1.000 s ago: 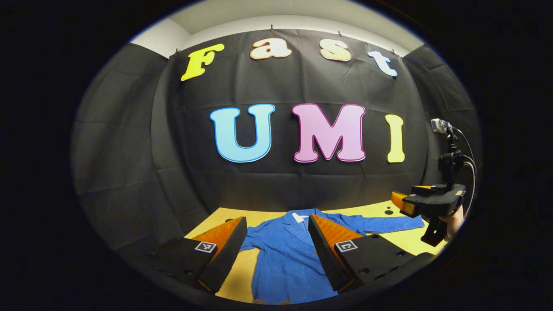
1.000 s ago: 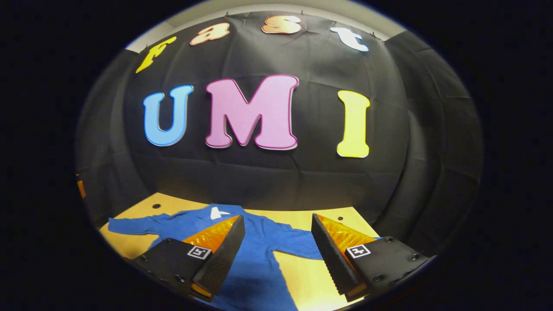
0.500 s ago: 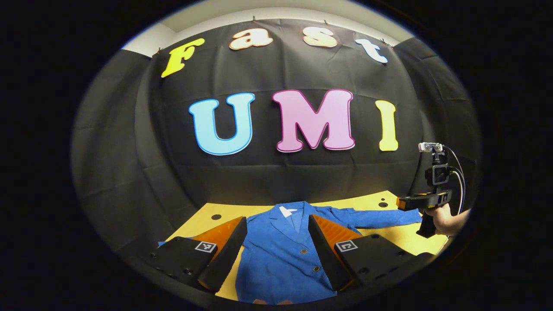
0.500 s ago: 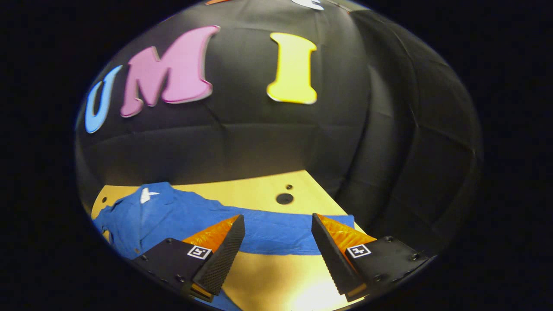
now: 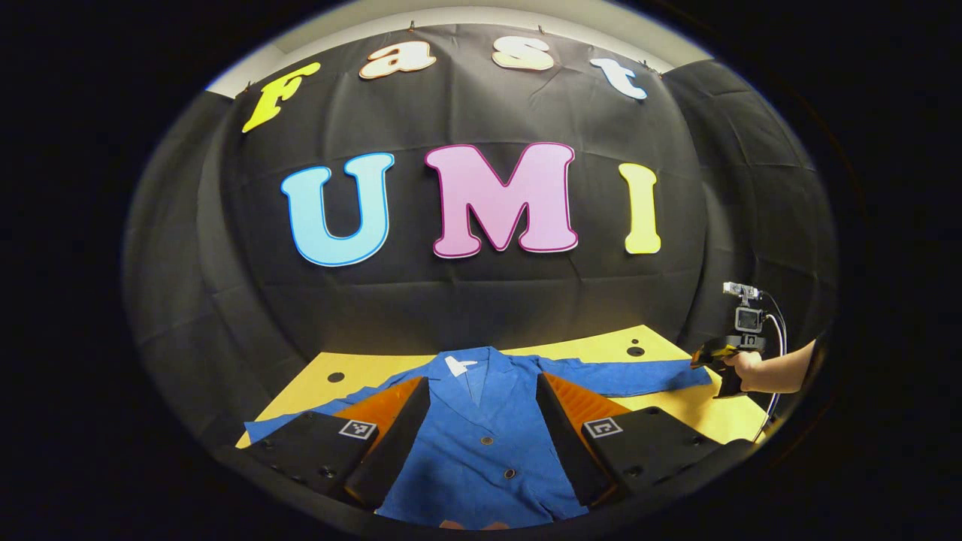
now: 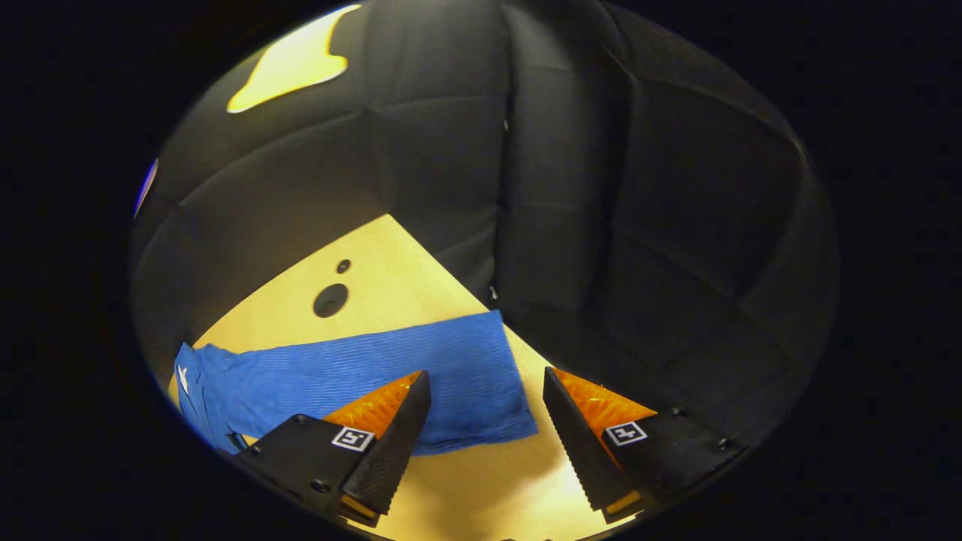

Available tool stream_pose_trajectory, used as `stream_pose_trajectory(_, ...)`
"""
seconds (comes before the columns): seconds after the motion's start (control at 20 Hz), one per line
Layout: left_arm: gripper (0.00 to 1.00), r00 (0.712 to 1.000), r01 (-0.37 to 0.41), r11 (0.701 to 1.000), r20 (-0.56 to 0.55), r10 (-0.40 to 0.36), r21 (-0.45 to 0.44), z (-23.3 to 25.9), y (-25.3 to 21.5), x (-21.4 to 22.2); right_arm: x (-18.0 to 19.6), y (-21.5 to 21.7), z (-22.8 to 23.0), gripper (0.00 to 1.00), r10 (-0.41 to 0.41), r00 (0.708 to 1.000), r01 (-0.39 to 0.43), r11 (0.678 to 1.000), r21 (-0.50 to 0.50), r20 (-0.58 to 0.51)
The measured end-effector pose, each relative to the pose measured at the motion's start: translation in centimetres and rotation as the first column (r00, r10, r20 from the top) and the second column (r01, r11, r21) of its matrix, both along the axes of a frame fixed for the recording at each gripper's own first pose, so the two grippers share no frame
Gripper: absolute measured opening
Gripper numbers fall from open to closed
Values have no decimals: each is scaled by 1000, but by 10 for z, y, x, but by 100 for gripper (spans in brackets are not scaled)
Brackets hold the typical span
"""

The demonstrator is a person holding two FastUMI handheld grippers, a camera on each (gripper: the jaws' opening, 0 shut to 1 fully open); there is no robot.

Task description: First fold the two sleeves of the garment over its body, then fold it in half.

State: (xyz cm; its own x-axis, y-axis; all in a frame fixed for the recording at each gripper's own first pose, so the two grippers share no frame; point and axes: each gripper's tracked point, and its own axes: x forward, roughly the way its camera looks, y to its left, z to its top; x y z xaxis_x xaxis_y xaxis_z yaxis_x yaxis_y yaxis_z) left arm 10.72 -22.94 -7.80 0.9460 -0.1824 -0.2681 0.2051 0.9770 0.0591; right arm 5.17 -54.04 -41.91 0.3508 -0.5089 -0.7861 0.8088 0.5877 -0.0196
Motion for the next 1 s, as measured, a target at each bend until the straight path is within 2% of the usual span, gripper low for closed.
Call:
stream_pose_trajectory(0.05, 82, 1000, 4, 1000, -7, -4, 7, -2, -2, 1, 1, 6, -3, 95, -9, 1000, 9, 1000, 13, -12)
stream_pose_trajectory(0.1, 82, 1000, 7, 1000, -9, -7, 12, -3, -4, 2, 3, 11, -4, 88, -3, 1000, 4, 1000, 20, -19)
stream_pose_trajectory(0.15, 82, 1000, 9, 1000, -10, -9, 15, -3, -5, 3, 2, 9, -4, 95, 8, 999, -7, 1000, 22, -32)
stream_pose_trajectory(0.3, 82, 1000, 11, 1000, -14, -11, 19, -2, -11, 4, 5, 6, 5, 96, 54, 997, -54, 999, 0, -64)
stream_pose_trajectory(0.45, 82, 1000, 17, 1000, -10, -17, 16, -2, -17, 3, 9, 8, 16, 94, 60, 996, -60, 998, 5, -59)
stream_pose_trajectory(0.55, 82, 1000, 20, 1000, -9, -20, 19, -1, -19, 2, 12, 6, 22, 55, 57, 996, -56, 998, 17, -70)
stream_pose_trajectory(0.6, 82, 1000, 23, 1000, -8, -23, 20, -1, -20, 1, 14, 11, 19, 56, 68, 996, -65, 997, 48, -55)
stream_pose_trajectory(0.7, 82, 1000, 28, 999, -10, -28, 21, -2, -18, -2, 13, 16, 24, 11, 60, 996, -56, 996, 69, -62)
stream_pose_trajectory(0.75, 82, 1000, 26, 999, -10, -26, 20, -3, -15, -6, 16, 17, 21, 10, 62, 996, -57, 995, 80, -64)
stream_pose_trajectory(0.8, 82, 1000, 22, 1000, -11, -22, 17, -4, -12, -6, 18, 22, 22, 0, 87, 995, -81, 991, 102, -51)
stream_pose_trajectory(0.9, 82, 1000, 7, 1000, -16, -7, 2, -6, -4, -10, 17, 28, 21, 1, 109, 993, -102, 984, 145, -41)
stream_pose_trajectory(1.0, 82, 1000, -15, 1000, -20, 15, -14, -6, 5, -14, 8, 20, 34, 1, 136, 990, -131, 987, 98, -49)
